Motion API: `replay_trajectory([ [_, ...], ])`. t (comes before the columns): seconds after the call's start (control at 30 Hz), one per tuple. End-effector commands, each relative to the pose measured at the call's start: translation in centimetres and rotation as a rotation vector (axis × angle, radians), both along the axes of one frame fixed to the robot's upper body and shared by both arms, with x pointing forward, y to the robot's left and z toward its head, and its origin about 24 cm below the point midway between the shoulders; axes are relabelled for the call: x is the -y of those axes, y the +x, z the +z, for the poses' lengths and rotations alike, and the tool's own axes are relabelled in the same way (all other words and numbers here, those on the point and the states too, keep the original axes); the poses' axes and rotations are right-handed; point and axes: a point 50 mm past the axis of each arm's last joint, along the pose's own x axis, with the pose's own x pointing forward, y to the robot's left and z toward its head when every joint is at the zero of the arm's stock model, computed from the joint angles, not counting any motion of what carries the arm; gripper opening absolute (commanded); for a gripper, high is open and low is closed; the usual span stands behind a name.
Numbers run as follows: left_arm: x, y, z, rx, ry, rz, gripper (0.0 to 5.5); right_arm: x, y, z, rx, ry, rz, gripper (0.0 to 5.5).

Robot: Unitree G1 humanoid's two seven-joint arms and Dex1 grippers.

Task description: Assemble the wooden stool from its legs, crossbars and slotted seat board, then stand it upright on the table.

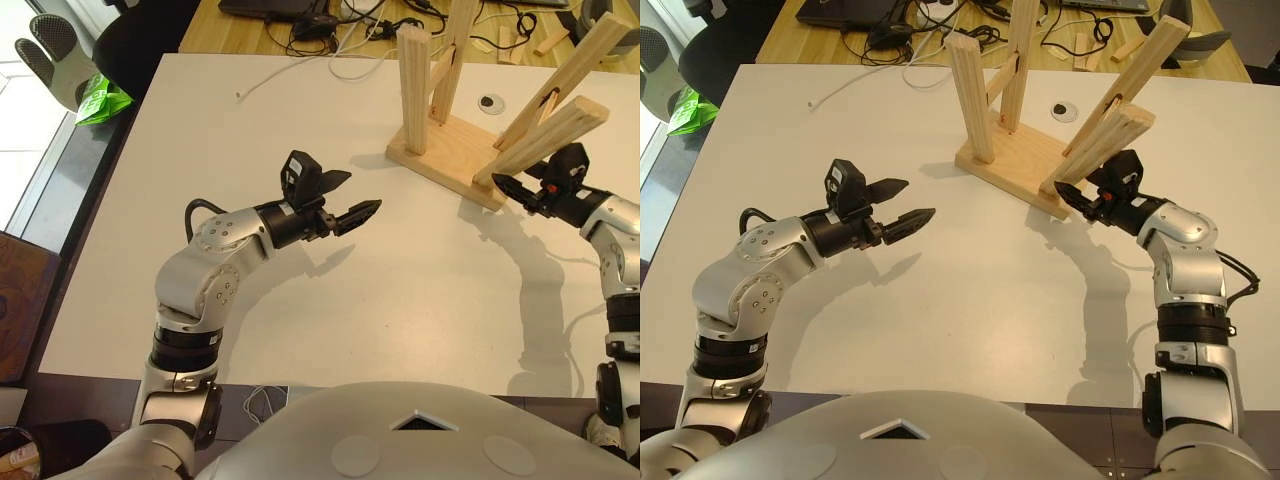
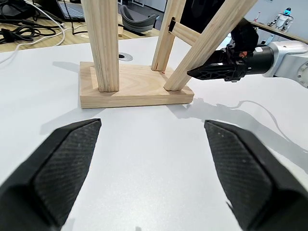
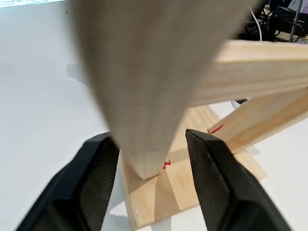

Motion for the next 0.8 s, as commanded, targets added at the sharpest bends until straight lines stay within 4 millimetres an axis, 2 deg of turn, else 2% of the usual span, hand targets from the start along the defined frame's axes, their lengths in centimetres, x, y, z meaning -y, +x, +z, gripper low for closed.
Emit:
replay_trajectory([
  [0.03,-0.1,0.7,0.1,0.010,0.014,0.037,3.97,-1.6,1.8,-0.2,0.008,0.014,0.039,2.07],
  [0.2,-1.9,1.5,-0.1,0.011,0.064,0.092,3.97,-2.4,0.8,-0.8,-0.082,0.069,0.186,1.18],
  [0.37,-2.9,2.1,0.5,0.029,0.081,0.101,3.97,-2.4,0.2,-0.9,-0.126,0.105,0.281,1.09],
  [0.47,-3.6,1.3,0.1,0.009,0.092,0.005,3.97,-2.2,-0.6,-0.7,-0.195,0.125,0.374,1.09],
  [0.57,-4.8,-1.3,-2.6,-0.110,0.155,-0.164,3.97,-1.4,-1.0,0.0,-0.235,0.121,0.429,1.09],
  [0.7,-4.7,0.5,-3.8,-0.051,0.202,-0.127,3.97,-1.1,-2.3,-0.1,-0.293,0.100,0.503,1.09],
  [0.8,-5.5,3.8,-4.9,0.006,0.334,0.053,3.97,-1.4,-2.3,0.1,-0.295,0.110,0.522,1.09],
])
